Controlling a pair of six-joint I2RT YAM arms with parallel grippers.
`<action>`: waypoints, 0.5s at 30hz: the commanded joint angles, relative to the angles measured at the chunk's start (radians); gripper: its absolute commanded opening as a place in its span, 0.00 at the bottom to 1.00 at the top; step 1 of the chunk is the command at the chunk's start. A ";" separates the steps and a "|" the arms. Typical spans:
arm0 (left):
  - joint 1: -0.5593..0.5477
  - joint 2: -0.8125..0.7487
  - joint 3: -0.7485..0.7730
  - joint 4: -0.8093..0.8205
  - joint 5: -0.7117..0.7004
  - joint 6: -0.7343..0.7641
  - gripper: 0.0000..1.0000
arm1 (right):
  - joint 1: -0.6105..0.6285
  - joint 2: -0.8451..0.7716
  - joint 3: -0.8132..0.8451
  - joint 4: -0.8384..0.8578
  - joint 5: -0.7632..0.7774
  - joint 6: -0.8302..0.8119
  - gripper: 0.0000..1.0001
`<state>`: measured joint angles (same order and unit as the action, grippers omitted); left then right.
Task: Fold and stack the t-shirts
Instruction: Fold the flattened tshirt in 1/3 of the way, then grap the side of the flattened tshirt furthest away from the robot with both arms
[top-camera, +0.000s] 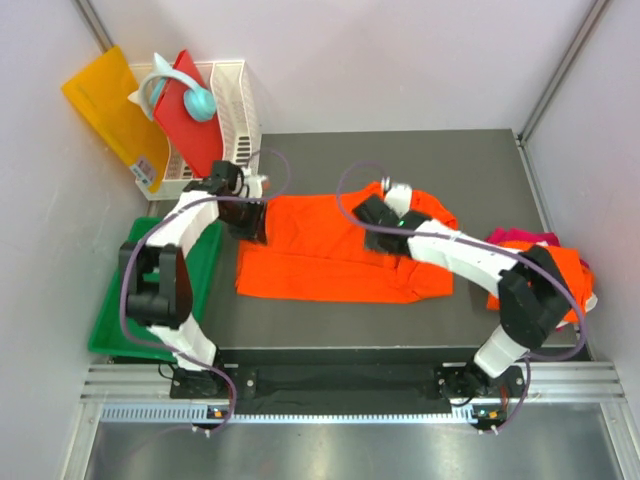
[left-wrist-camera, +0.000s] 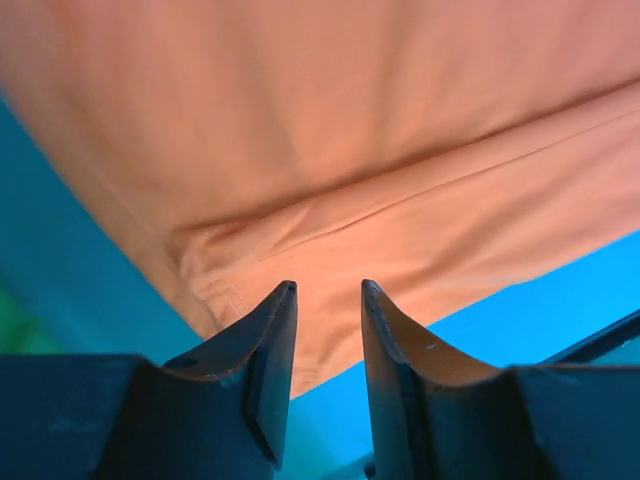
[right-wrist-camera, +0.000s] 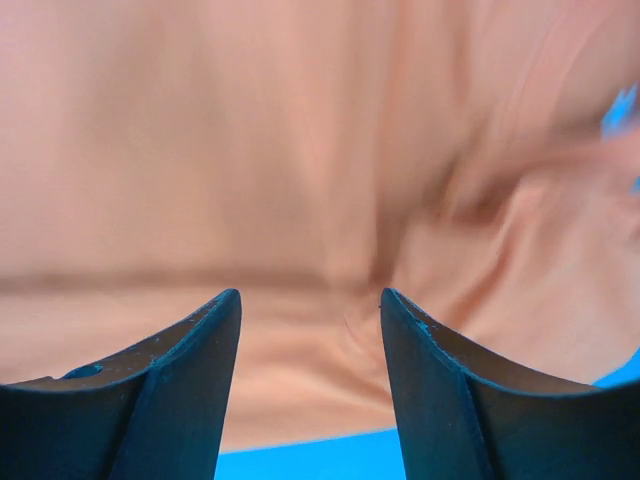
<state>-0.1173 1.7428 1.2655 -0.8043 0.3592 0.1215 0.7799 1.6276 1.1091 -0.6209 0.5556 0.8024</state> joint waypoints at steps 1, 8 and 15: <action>0.004 -0.196 0.089 0.163 0.071 0.004 0.41 | -0.140 -0.069 0.248 0.006 0.067 -0.144 0.59; 0.007 -0.131 0.165 0.148 -0.022 -0.108 0.45 | -0.336 0.170 0.564 -0.069 0.017 -0.293 0.57; 0.010 -0.115 0.209 0.103 -0.054 -0.092 0.40 | -0.438 0.411 0.762 -0.024 -0.068 -0.353 0.56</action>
<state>-0.1135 1.6459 1.4269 -0.6785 0.3454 0.0399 0.3840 1.9541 1.7763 -0.6491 0.5541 0.5068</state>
